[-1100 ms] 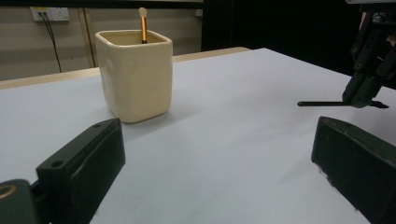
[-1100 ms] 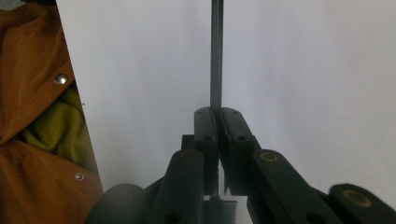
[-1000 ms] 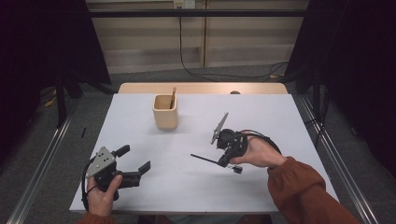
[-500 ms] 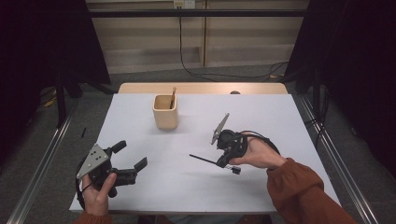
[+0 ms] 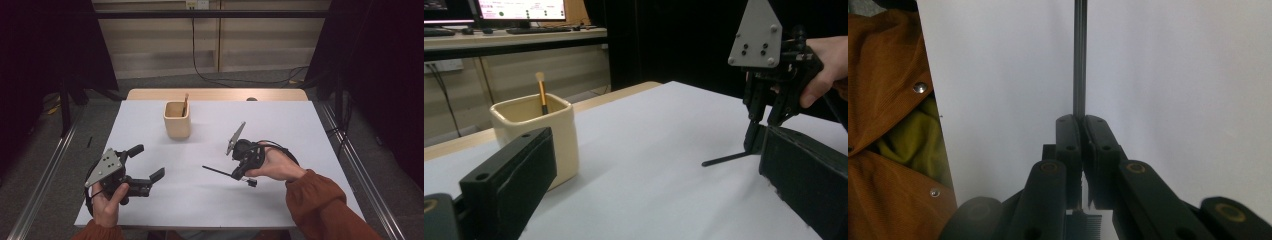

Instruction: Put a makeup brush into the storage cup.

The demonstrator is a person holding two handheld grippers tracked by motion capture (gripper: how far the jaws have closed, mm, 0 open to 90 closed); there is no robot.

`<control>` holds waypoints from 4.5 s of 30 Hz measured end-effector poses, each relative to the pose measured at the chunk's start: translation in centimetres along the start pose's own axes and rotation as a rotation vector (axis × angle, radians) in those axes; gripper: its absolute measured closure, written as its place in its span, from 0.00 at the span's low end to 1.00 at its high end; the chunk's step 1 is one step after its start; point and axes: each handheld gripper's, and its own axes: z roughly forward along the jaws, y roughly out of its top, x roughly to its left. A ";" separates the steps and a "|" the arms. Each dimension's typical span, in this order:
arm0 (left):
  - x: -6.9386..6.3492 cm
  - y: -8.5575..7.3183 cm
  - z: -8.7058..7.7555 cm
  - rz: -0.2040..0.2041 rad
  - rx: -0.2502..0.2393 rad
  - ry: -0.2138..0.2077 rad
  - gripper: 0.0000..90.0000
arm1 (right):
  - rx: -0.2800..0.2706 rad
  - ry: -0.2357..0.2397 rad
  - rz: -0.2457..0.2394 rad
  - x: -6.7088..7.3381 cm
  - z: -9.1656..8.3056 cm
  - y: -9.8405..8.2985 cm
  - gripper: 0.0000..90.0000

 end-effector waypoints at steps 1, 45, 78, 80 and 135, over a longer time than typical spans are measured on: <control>0.0 0.1 0.2 0.000 0.005 0.002 0.02 | 0.000 -0.001 0.001 0.0 0.0 0.0 0.95; -1.5 3.7 8.4 0.065 0.120 -0.254 0.02 | 0.012 0.009 -0.023 0.3 0.3 0.2 0.95; -2.5 4.1 11.5 0.197 0.452 -0.424 0.04 | 0.053 0.026 -0.062 0.6 0.7 0.9 0.95; -2.4 4.0 11.7 0.205 0.476 -0.422 0.04 | 0.053 0.030 -0.064 0.6 0.7 0.9 0.95; -4.2 1.6 14.8 0.310 0.893 -0.566 0.58 | 0.099 0.068 -0.177 1.5 1.3 1.6 0.95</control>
